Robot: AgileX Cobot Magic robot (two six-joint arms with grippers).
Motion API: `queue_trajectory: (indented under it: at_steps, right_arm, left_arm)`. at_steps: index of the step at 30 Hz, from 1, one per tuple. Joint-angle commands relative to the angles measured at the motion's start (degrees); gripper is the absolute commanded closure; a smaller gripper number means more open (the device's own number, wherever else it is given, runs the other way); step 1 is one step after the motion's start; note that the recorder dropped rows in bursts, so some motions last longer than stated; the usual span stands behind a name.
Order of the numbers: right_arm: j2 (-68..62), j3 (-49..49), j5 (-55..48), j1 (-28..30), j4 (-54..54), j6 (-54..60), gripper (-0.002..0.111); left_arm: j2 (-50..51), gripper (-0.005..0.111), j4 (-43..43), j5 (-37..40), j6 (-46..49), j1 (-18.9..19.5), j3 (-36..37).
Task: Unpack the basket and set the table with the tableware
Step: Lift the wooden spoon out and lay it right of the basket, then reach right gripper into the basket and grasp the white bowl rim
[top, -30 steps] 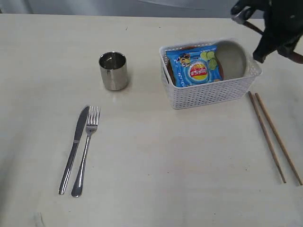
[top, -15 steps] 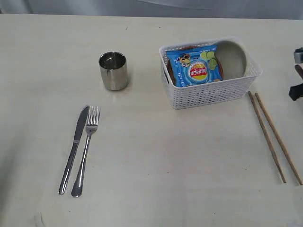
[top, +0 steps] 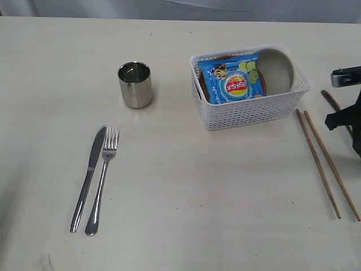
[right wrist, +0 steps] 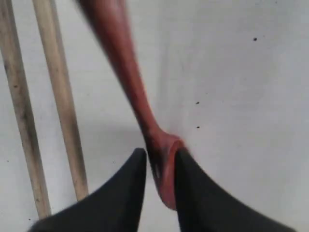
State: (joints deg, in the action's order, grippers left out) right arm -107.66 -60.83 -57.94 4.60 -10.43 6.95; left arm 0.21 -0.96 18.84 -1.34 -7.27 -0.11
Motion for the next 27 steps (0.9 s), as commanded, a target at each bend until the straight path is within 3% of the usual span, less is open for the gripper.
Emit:
queue_trajectory:
  at_steps: [1, 10, 19, 23, 27]
  right_arm:
    - [0.2, 0.16, 0.54, -0.09, 0.02, -0.08, 0.064]
    - [1.2, -8.14, -6.29, -0.21, 2.37, -1.96, 0.063]
    - [6.78, -16.96, -4.51, -0.94, 28.47, 11.9, 0.063]
    - [8.84, -18.37, 1.67, -5.69, 26.01, 10.64, 0.063]
    - [8.72, -18.36, 6.79, -13.02, 15.7, 5.91, 0.063]
  left_arm:
    - [-0.21, 0.107, 0.12, -0.32, 0.0, -0.39, 0.11]
    - [-0.21, 0.107, 0.12, -0.32, 0.0, -0.39, 0.11]
    - [-0.21, 0.107, -0.2, -0.32, -0.13, -0.39, 0.11]
    - [-0.21, 0.107, -0.2, -0.32, -0.13, -0.39, 0.11]
    - [-0.21, 0.107, -0.2, -0.32, -0.13, -0.39, 0.11]
